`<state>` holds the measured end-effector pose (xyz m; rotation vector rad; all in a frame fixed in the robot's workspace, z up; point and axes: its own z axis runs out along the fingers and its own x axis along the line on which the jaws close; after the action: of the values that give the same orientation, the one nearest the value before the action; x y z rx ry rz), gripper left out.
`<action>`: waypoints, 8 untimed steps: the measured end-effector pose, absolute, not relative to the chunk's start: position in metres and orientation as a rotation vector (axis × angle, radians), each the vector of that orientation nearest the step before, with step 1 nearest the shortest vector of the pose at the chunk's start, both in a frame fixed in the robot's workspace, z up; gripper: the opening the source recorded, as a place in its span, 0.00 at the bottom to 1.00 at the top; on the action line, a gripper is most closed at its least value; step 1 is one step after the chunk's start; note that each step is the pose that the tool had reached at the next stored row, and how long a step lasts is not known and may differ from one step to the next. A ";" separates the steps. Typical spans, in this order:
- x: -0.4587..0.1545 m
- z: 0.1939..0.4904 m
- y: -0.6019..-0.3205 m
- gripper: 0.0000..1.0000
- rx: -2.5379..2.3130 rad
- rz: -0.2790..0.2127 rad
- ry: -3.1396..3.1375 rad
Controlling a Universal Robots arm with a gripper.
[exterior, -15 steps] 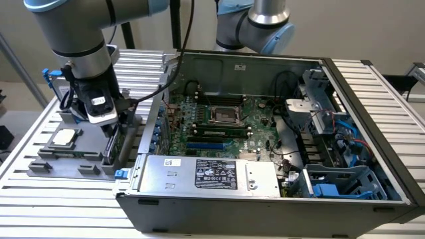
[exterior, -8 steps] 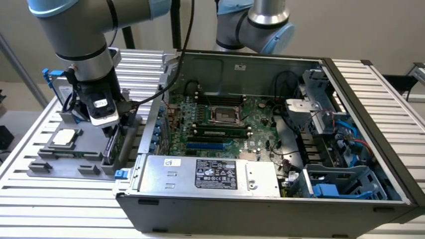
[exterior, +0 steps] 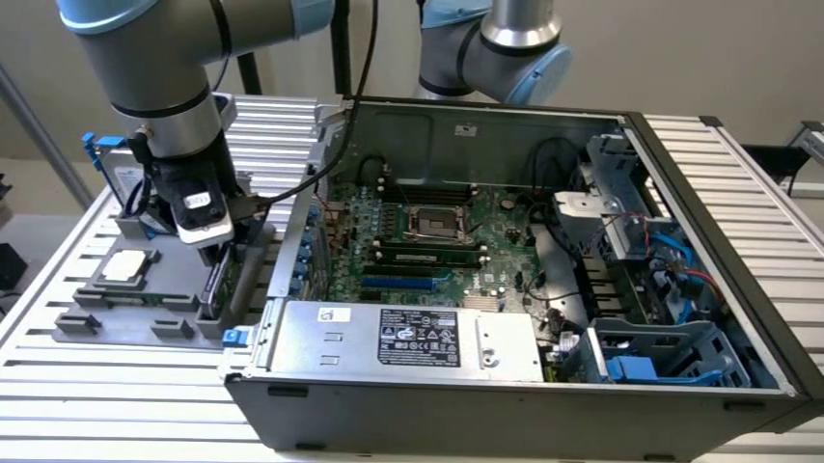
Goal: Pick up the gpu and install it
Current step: 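Pick up the gpu and move the gpu toward the slot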
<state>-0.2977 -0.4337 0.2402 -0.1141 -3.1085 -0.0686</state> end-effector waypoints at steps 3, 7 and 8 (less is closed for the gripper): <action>-0.298 0.240 -0.434 0.39 -0.114 -0.068 -3.108; -0.297 0.240 -0.434 0.29 -0.114 -0.067 -3.108; -0.297 0.240 -0.434 0.29 -0.114 -0.067 -3.108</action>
<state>-0.2975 -0.4336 0.2399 -0.1139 -3.1078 -0.0670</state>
